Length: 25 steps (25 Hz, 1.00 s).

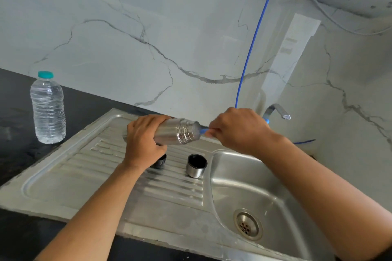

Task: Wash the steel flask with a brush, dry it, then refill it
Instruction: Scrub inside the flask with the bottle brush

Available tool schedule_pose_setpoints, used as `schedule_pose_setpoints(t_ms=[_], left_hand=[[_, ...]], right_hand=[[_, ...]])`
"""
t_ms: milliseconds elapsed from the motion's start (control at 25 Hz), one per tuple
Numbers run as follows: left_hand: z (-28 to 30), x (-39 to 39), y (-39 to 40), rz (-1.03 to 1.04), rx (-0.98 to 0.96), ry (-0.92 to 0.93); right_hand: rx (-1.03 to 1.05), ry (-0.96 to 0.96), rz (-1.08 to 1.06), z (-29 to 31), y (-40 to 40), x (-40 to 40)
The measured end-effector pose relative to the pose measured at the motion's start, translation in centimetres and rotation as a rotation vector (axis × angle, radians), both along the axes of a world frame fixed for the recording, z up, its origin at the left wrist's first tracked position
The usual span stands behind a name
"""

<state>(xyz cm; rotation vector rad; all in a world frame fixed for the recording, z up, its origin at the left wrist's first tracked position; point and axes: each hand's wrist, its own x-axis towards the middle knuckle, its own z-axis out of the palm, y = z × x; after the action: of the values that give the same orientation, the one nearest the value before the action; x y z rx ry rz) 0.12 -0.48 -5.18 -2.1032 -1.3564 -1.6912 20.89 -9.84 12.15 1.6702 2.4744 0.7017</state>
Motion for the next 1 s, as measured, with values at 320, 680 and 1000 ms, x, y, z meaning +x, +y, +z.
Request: schedule_pose_setpoints(t_ms=[320,680,1000], left_hand=[[0.0,0.8,-0.2,0.007,-0.002,-0.04],[0.1,1.0,-0.2,0.01,-0.009,-0.06],[0.3,0.2,0.4,0.055,0.013,-0.005]], right_hand=[[0.046,0.029,-0.013,-0.1,0.5,0.1],[0.162,-0.037,-0.018,1.8,-0.7,1.3],[-0.124,0.14,-0.129,3.6,-0.2,3.1]])
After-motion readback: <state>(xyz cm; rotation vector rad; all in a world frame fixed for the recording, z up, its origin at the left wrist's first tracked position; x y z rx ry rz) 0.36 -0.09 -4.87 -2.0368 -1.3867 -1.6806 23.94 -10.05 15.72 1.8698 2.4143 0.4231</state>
